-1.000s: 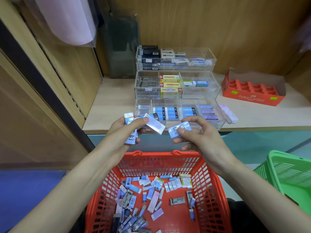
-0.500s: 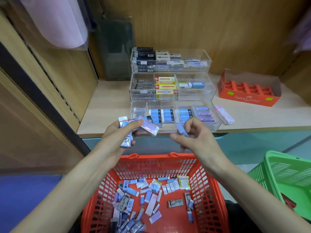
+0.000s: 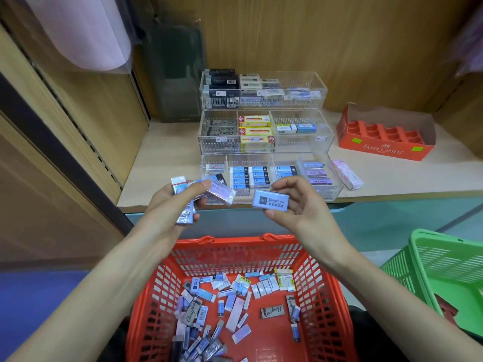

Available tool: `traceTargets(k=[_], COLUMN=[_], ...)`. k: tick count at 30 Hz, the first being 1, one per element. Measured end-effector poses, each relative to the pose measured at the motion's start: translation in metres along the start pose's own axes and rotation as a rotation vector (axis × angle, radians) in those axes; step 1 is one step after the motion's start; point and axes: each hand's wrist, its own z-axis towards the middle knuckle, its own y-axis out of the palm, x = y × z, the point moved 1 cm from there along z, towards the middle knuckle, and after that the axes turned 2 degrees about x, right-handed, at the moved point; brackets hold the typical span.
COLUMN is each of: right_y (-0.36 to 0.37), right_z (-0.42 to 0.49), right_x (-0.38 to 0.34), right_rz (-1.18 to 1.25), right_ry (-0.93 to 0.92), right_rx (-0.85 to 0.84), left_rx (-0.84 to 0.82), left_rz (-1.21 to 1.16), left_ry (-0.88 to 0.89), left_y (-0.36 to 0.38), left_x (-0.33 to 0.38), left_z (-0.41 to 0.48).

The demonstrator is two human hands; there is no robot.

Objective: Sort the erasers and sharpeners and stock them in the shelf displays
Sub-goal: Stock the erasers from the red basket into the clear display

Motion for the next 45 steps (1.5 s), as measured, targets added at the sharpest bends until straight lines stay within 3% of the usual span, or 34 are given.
traceTargets(k=[10, 14, 21, 29, 36, 42, 45], right_y=[-0.005, -0.003, 0.007, -0.003, -0.033, -0.062, -0.06], right_z=[0.006, 0.015, 0.038, 0.085, 0.198, 0.29, 0.313], right_x=[0.007, 0.013, 0.008, -0.005, -0.048, -0.05, -0.049], right_rz=[-0.123, -0.291, -0.391, -0.479, -0.633, -0.82, -0.913], right_ry=[0.013, -0.029, -0.047, -0.211, -0.389, -0.228, -0.153], right_rx=[0.091, 0.101, 0.078, 0.129, 0.226, 0.343, 0.297], left_rx=[-0.016, -0.026, 0.047, -0.024, 0.003, 0.078, 0.113], left_rz=[-0.219, -0.336, -0.348, -0.359, -0.345, -0.362, -0.36], left_ry=[0.011, 0.085, 0.076, 0.01, 0.102, 0.078, 0.062], left_y=[-0.015, -0.015, -0.004, 0.025, 0.049, 0.055, 0.055], left_x=[0.014, 0.028, 0.036, 0.034, 0.071, 0.069, 0.062], left_z=[0.008, 0.015, 0.031, 0.044, 0.085, 0.11, 0.116])
